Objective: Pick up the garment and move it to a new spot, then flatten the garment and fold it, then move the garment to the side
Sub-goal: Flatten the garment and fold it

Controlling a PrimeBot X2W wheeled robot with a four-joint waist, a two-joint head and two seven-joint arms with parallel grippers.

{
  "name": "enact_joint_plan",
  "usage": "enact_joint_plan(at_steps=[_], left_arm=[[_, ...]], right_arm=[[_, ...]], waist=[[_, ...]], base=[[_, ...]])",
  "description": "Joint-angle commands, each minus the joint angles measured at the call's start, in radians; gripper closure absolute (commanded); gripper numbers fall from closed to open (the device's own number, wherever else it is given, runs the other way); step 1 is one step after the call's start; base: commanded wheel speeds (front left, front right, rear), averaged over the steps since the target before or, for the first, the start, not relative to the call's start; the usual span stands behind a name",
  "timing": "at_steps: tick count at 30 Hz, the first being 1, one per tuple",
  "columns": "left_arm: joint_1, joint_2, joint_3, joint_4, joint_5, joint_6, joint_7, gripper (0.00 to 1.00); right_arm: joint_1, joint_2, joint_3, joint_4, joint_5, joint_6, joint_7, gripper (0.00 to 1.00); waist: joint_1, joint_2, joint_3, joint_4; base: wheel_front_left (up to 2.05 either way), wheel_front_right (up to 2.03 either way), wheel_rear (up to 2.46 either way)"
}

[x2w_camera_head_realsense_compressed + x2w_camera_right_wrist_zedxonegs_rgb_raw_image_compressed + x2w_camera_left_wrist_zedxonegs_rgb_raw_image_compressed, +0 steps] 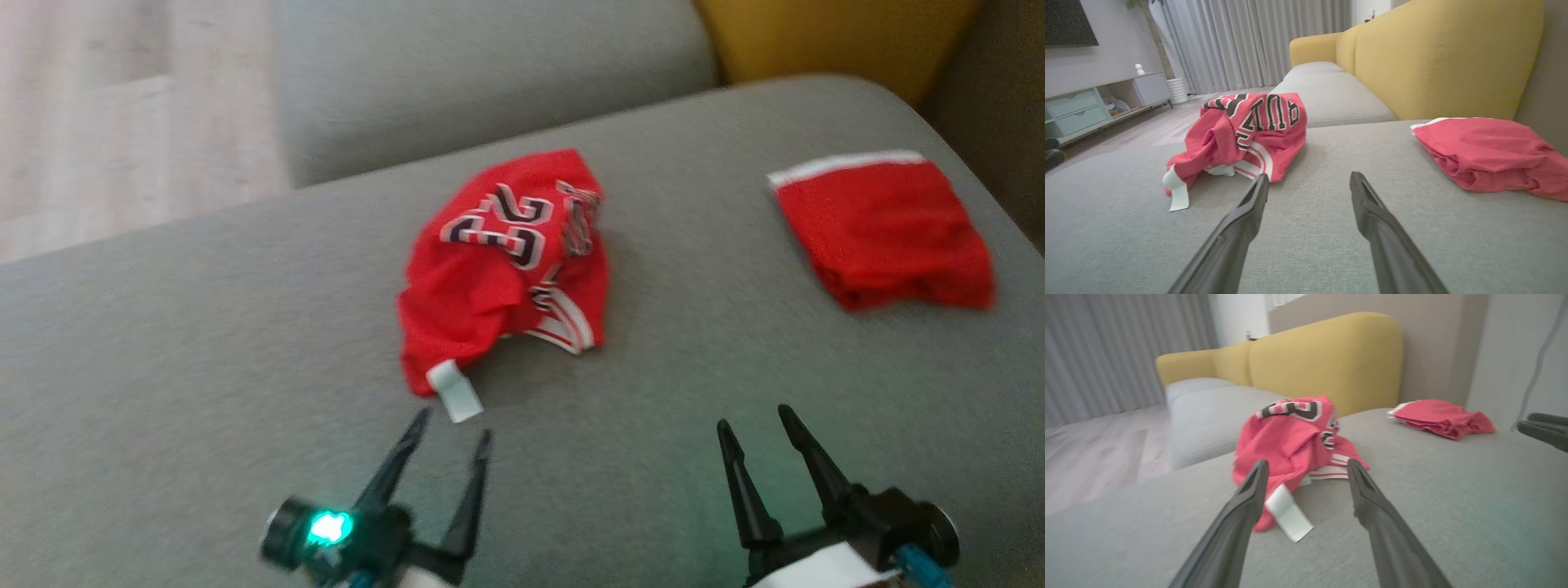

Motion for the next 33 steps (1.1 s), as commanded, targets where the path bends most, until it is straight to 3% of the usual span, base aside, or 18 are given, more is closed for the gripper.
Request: enact_joint_plan(at_steps=[1,11,21,23,28,33], left_arm=[[-0.084,-0.002,-0.001,0.015,0.009,-0.005,-0.009,0.00],[-0.441,-0.002,-0.119,0.349,0.072,-0.021,-0.009,0.00],[-0.643,0.007,-0.078,0.685,0.081,0.049,0.031,0.00],[-0.666,0.006,-0.072,0.738,0.068,0.041,0.043,1.00],[-0.705,0.003,-0.084,0.782,0.042,-0.002,0.016,1.00],[-0.771,-0.001,-0.122,0.708,0.002,-0.064,-0.004,1.00]], right_arm=[[-0.057,-0.015,0.027,-0.036,0.013,-0.001,-0.006,0.00],[-0.138,-0.007,0.043,-0.046,0.041,-0.001,-0.006,0.00],[-0.171,-0.002,0.047,-0.044,0.057,-0.001,-0.006,0.00],[-0.171,-0.001,0.046,-0.045,0.060,-0.001,-0.006,0.00],[-0.171,-0.001,0.055,-0.040,0.076,-0.001,-0.006,0.00],[-0.161,-0.001,0.064,-0.037,0.081,-0.001,-0.006,0.00]], waist=[[-0.0001,-0.0001,0.066,-0.087],[-0.0001,-0.0001,0.223,-0.267],[-0.0001,-0.0001,0.294,-0.344],[-0.0001,-0.0001,0.298,-0.345],[-0.0001,-0.0001,0.274,-0.345],[-0.0001,-0.0001,0.219,-0.321]], base=[[0.00,0.00,0.00],[0.00,0.00,0.00],[0.00,0.00,0.00],[0.00,0.00,0.00],[0.00,0.00,0.00],[0.00,0.00,0.00]])
